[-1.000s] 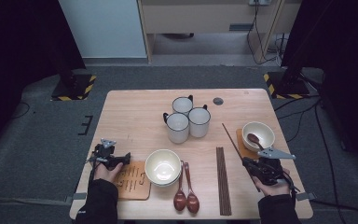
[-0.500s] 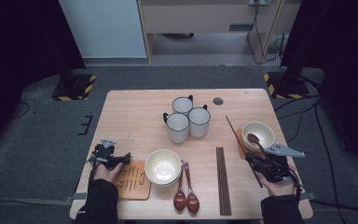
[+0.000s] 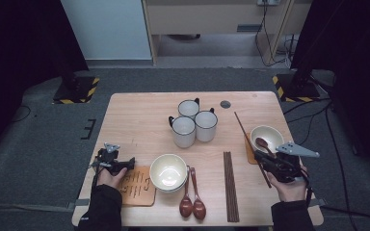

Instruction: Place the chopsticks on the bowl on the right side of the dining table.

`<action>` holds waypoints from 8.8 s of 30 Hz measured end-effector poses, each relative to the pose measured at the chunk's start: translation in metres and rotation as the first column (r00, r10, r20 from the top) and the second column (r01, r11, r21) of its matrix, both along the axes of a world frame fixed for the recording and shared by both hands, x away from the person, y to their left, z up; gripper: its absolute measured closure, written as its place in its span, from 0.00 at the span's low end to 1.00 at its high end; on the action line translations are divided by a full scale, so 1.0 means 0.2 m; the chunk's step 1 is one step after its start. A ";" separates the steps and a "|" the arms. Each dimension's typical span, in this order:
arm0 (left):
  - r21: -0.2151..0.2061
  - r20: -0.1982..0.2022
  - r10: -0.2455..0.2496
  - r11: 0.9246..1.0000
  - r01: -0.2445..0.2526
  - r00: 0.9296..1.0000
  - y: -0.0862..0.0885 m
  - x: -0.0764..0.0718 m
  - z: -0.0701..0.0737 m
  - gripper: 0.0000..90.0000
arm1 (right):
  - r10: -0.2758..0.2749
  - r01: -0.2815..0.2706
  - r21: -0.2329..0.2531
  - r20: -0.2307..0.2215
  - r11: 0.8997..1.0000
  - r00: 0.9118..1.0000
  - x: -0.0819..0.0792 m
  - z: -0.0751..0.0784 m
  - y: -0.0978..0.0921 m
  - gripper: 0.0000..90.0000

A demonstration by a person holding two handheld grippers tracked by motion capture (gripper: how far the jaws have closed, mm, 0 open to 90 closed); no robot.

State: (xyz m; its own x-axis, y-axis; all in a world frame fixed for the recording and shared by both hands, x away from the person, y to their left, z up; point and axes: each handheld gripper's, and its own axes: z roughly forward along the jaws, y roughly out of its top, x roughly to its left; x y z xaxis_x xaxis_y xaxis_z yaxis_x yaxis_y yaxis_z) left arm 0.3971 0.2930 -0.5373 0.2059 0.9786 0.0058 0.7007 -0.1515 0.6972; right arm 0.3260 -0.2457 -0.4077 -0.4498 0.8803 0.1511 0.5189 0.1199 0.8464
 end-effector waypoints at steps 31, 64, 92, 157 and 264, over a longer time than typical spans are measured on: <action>0.000 0.000 0.000 1.000 0.000 1.000 0.00 0.00 0.00 0.00 | -0.037 0.036 0.043 0.031 0.998 0.999 0.07 0.10 -0.11 0.95; 0.001 0.000 -0.001 1.000 0.001 1.000 0.00 0.00 0.00 0.00 | -0.079 0.078 0.037 0.008 0.996 0.997 0.18 0.10 -0.28 0.95; 0.001 0.000 -0.001 1.000 0.001 1.000 0.00 0.00 0.00 0.00 | -0.072 0.073 0.010 -0.031 0.997 0.997 0.31 0.07 -0.41 0.95; 0.000 0.000 -0.001 1.000 0.001 1.000 0.00 0.00 0.00 0.00 | -0.043 -0.009 -0.238 -0.214 0.971 0.976 0.58 -0.18 -0.36 0.95; 0.000 0.000 -0.001 1.000 0.001 1.000 0.00 0.00 0.00 0.00 | -0.017 0.016 -0.169 -0.001 0.985 1.000 0.10 0.00 0.06 0.43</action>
